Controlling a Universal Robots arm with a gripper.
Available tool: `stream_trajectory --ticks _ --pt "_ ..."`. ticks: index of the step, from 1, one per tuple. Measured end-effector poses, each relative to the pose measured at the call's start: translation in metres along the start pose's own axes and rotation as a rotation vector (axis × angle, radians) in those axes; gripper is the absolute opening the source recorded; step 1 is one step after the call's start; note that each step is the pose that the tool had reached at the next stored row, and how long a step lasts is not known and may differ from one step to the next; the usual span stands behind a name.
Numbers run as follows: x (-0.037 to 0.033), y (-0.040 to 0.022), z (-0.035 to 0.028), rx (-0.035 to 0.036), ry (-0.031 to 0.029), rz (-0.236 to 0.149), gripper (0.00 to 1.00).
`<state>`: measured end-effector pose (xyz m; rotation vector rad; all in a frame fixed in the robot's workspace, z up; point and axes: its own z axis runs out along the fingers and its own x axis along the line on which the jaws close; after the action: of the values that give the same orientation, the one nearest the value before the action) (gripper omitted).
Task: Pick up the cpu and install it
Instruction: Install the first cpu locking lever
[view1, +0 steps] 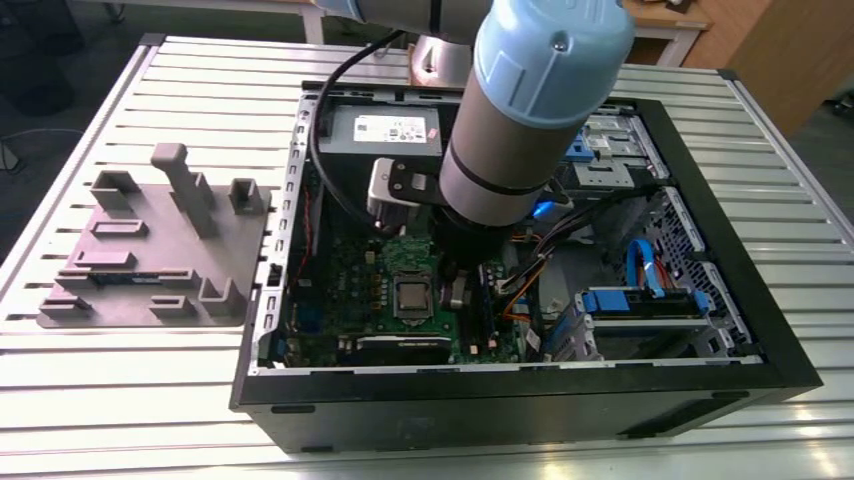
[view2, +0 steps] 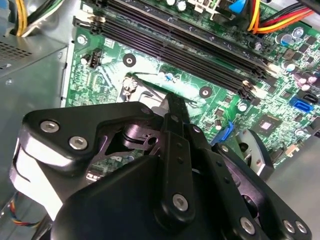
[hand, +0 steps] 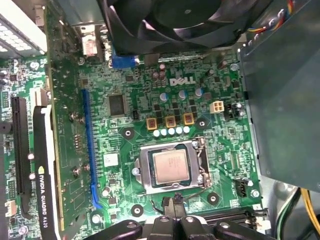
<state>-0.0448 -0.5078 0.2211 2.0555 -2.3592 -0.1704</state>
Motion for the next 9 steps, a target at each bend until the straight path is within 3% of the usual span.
stream_trajectory --ticks 5,9 --pt "0.0009 -0.0004 0.0027 0.0035 0.0290 -0.006 0.10" --pt "0.0012 -0.0007 0.0065 0.0023 0.0359 -0.040 0.10"
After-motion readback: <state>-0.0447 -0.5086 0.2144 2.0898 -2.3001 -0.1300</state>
